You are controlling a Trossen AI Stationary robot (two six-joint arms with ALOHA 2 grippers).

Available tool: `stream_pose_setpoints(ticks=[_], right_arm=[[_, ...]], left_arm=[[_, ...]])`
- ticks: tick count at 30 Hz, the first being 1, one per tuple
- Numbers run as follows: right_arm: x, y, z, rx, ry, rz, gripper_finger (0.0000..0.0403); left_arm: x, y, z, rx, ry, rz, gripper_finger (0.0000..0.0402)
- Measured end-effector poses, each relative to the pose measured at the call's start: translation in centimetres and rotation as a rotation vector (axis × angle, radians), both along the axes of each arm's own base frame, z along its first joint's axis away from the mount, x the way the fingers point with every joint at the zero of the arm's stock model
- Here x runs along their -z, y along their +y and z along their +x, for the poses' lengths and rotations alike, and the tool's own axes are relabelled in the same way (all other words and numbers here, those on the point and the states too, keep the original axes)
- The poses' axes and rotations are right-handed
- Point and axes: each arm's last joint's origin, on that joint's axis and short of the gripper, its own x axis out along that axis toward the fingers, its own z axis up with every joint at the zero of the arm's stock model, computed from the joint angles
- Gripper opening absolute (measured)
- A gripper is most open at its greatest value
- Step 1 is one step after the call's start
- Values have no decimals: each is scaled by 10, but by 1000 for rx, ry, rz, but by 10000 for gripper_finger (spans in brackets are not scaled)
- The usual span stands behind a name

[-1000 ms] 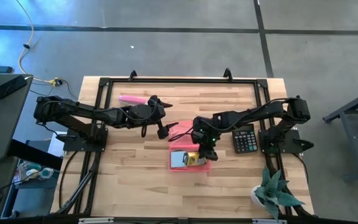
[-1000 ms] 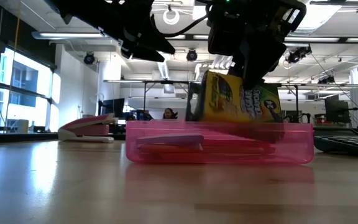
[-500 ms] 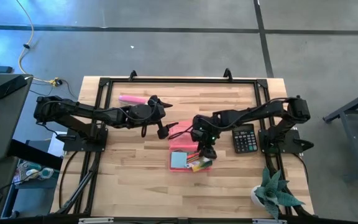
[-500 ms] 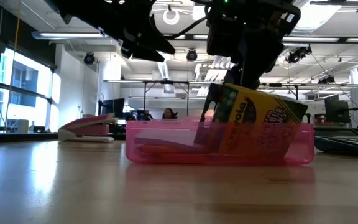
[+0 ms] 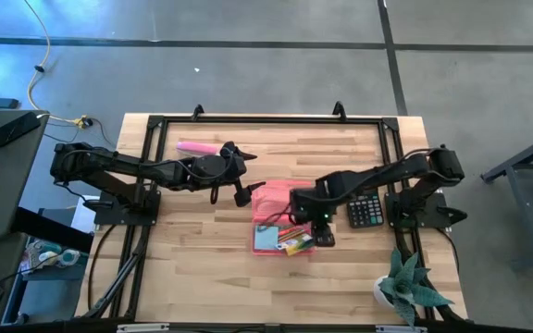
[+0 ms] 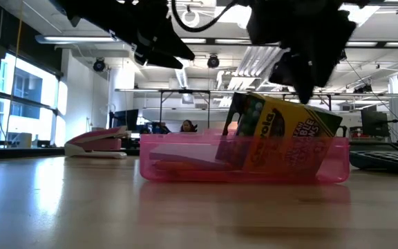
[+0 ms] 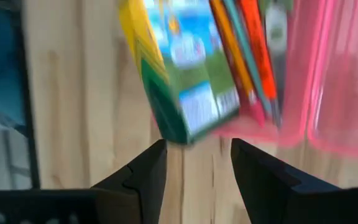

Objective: Pack school essentials
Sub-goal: Put the crayon box into the supply box

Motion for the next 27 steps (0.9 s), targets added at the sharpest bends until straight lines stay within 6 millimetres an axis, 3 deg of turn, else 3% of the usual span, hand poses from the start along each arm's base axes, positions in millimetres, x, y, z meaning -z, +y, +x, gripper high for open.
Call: stream_pose_setpoints(ticks=[7, 14, 20, 27], right_arm=[[-12, 13, -17, 32, 40, -148, 169], [-36, 17, -46, 106, -67, -259, 169], [-18, 21, -79, 261, -146, -278, 169], [15, 27, -96, 342, -247, -143, 169]], left_arm=[[0, 0, 0, 0, 0, 0, 400], [0, 0, 0, 0, 1, 0, 400], [1, 0, 0, 0, 11, -2, 400], [1, 0, -1, 0, 16, -2, 400]])
